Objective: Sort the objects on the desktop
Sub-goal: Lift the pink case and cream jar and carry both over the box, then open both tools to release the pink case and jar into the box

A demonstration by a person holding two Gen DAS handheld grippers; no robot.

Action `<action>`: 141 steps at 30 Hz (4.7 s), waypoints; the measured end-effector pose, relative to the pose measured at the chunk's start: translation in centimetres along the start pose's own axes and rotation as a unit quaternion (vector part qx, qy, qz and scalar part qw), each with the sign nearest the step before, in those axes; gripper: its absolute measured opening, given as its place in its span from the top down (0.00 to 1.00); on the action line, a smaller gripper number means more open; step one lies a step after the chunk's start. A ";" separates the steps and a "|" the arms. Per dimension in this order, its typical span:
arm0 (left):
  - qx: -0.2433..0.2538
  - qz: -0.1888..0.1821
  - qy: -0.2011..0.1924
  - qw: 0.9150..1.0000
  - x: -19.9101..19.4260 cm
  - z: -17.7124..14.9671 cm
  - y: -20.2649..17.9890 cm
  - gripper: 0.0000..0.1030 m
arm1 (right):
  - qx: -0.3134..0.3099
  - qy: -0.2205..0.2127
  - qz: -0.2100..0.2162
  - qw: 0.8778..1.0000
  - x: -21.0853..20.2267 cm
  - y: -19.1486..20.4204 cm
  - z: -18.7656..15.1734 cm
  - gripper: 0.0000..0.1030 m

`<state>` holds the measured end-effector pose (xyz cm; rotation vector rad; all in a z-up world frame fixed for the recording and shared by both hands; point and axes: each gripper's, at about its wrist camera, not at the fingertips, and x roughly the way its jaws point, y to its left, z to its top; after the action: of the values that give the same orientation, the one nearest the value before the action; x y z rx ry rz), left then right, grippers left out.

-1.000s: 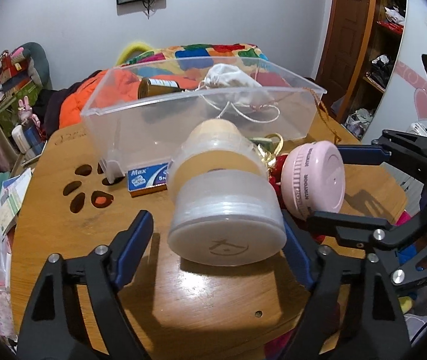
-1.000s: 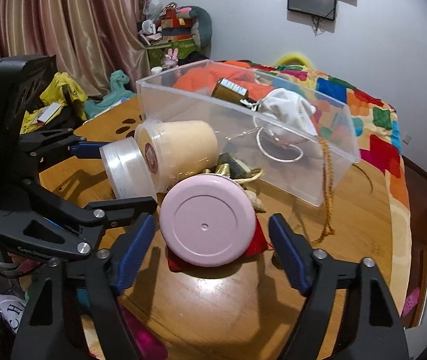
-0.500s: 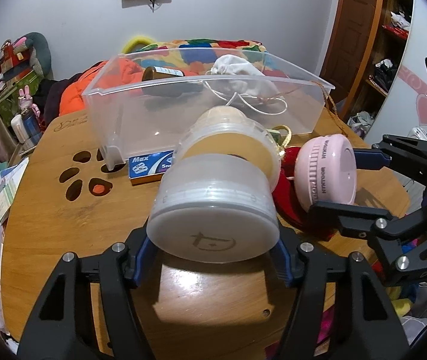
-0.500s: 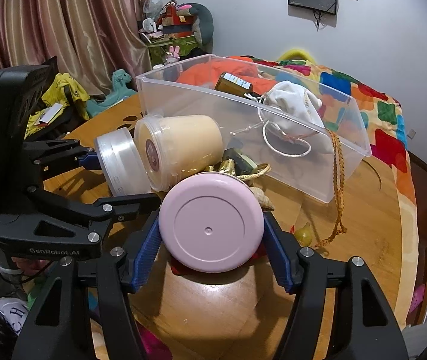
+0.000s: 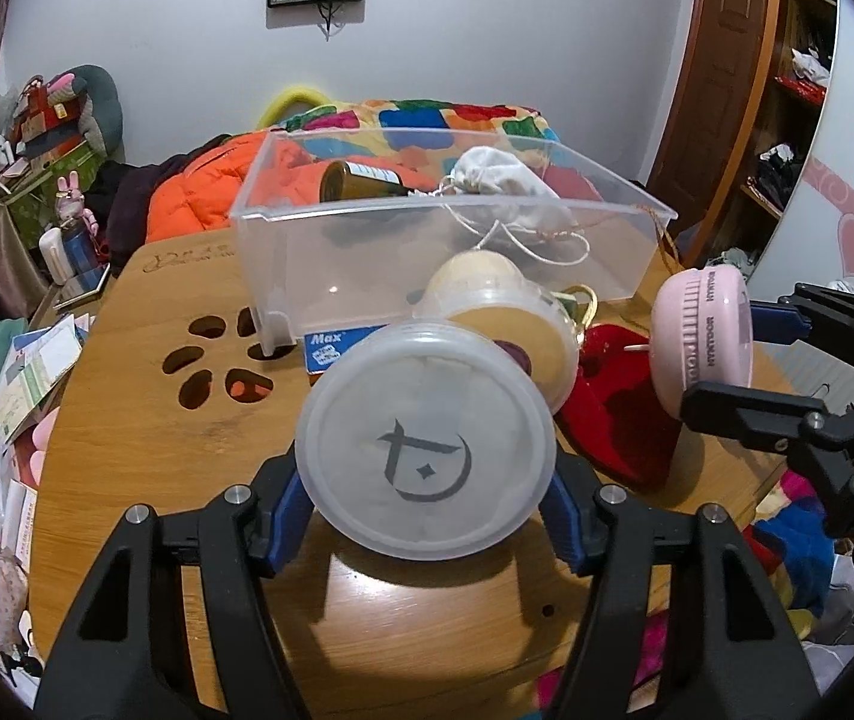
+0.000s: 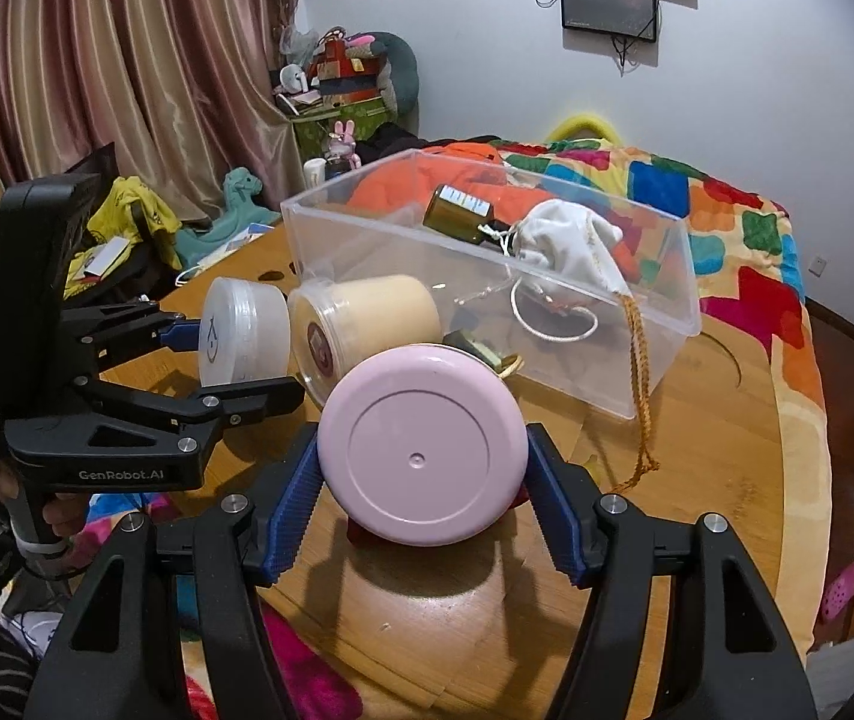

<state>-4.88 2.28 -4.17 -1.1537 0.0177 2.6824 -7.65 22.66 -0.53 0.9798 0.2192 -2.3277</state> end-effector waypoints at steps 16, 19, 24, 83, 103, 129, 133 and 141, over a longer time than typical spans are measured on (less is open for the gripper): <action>0.021 0.014 -0.038 0.999 -2.6 2.5 -0.1 0.38 | 0.008 -0.019 -0.011 1.000 -1.8 -1.1 1.8 0.41; 0.024 0.016 -0.049 0.998 -3.0 3.2 -0.1 0.38 | 0.009 -0.022 -0.014 1.000 -2.1 -1.3 2.3 0.41; 0.017 0.012 -0.065 0.998 -3.5 4.4 0.3 0.38 | 0.016 -0.030 -0.019 0.999 -2.6 -2.0 3.4 0.41; 0.046 0.017 -0.028 0.998 6.9 12.5 4.3 0.38 | -0.007 0.017 0.035 0.999 11.4 -5.5 11.1 0.40; 0.060 0.034 -0.035 0.997 7.5 11.9 3.9 0.38 | 0.047 0.034 0.036 0.998 11.9 -6.7 10.6 0.36; 0.061 0.014 -0.039 0.997 7.4 11.7 3.5 0.25 | 0.038 0.036 0.010 0.999 10.6 -7.1 10.3 0.31; 0.061 0.020 -0.040 0.997 6.8 11.7 3.3 0.20 | 0.027 0.031 -0.004 0.999 9.9 -6.6 10.1 0.30; 0.069 0.046 -0.056 0.995 4.5 11.3 3.0 0.06 | 0.018 0.017 -0.017 1.000 7.4 -5.8 9.8 0.25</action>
<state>-16.59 1.32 0.18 -0.9836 0.2392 2.7719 -20.96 20.29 0.90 1.0407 0.2106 -2.3546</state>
